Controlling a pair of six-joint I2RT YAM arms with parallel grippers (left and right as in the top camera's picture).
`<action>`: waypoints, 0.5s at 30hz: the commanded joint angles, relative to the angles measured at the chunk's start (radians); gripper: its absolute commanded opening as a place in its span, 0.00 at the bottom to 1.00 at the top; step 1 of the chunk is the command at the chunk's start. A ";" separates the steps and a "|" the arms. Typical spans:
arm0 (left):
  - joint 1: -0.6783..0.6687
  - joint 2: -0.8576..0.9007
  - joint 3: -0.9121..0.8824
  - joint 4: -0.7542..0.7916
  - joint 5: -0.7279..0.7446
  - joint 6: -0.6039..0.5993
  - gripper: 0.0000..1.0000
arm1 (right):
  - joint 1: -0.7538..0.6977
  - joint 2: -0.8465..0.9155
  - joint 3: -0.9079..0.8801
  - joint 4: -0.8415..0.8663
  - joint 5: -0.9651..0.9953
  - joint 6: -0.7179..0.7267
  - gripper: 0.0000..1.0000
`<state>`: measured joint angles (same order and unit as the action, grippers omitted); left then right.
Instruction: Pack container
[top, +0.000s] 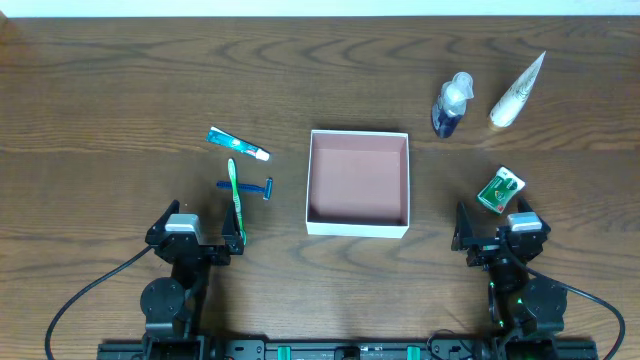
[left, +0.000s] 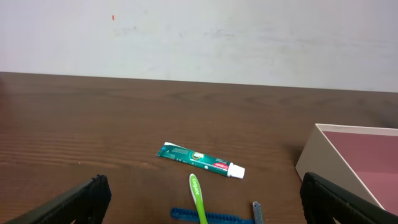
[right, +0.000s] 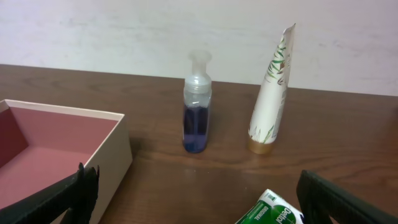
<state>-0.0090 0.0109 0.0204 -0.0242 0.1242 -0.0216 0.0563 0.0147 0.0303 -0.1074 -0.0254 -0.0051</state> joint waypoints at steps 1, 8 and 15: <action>0.004 -0.005 -0.016 -0.035 0.014 0.014 0.98 | -0.005 -0.009 -0.008 0.001 0.011 -0.011 0.99; 0.004 -0.005 -0.016 -0.035 0.014 0.014 0.98 | -0.005 -0.009 -0.008 0.001 0.011 -0.011 0.99; 0.004 -0.005 -0.016 -0.035 0.014 0.014 0.98 | -0.005 -0.009 -0.008 0.093 0.000 0.005 0.99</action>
<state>-0.0090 0.0109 0.0204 -0.0242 0.1242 -0.0216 0.0563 0.0143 0.0261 -0.0460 -0.0254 -0.0051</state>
